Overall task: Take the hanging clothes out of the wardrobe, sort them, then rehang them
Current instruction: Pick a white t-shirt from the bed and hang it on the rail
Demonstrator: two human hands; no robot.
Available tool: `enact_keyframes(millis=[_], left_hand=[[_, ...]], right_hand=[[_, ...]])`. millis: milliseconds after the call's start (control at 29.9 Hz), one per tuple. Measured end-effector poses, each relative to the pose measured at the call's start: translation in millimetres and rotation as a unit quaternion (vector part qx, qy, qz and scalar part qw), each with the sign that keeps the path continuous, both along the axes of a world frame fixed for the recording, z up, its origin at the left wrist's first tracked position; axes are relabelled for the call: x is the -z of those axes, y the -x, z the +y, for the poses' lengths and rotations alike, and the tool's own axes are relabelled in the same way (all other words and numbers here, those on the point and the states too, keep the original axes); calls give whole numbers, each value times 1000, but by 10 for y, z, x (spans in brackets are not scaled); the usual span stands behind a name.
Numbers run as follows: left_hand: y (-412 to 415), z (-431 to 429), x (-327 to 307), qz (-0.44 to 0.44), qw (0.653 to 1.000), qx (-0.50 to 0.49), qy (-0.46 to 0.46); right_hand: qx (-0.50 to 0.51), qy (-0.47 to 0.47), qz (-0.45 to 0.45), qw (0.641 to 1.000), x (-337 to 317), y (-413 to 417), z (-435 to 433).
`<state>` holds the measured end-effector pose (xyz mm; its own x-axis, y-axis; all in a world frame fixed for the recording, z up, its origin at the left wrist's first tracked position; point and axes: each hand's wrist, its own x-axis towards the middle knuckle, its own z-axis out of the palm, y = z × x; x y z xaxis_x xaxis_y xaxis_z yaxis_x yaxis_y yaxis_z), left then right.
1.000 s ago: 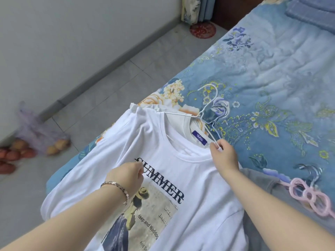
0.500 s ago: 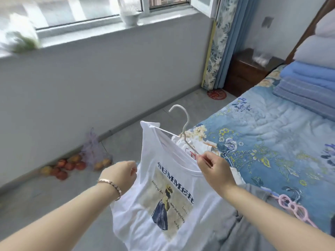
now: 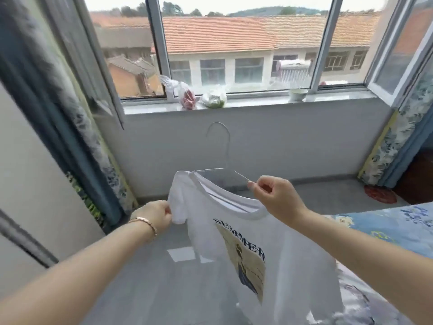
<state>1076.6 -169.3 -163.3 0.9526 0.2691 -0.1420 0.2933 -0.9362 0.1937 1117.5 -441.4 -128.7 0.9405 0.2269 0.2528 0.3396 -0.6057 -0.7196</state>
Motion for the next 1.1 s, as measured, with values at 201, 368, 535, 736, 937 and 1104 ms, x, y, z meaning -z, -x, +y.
enact_keyframes(millis=[201, 368, 535, 736, 937, 1104], left_hand=[[1159, 502, -314, -50, 985, -163, 7], [2489, 528, -429, -69, 945, -320, 5], [3829, 408, -523, -55, 890, -452, -15], [5528, -75, -585, -54, 814, -578, -25], [7334, -735, -682, -67, 720, -689, -48], [8691, -1180, -970, -85, 657, -747, -51]], right_hand=[[-204, -26, 48, 978, -406, 467, 802], [-357, -9, 85, 930, -550, 1187, 1256], [-491, 112, 47, 863, -719, 2084, 1527], [-573, 116, -15, 811, -921, 3385, 1714], [-662, 83, -11, 745, -1125, 4911, 1954], [-708, 60, 50, 702, -1233, 6274, 2173]])
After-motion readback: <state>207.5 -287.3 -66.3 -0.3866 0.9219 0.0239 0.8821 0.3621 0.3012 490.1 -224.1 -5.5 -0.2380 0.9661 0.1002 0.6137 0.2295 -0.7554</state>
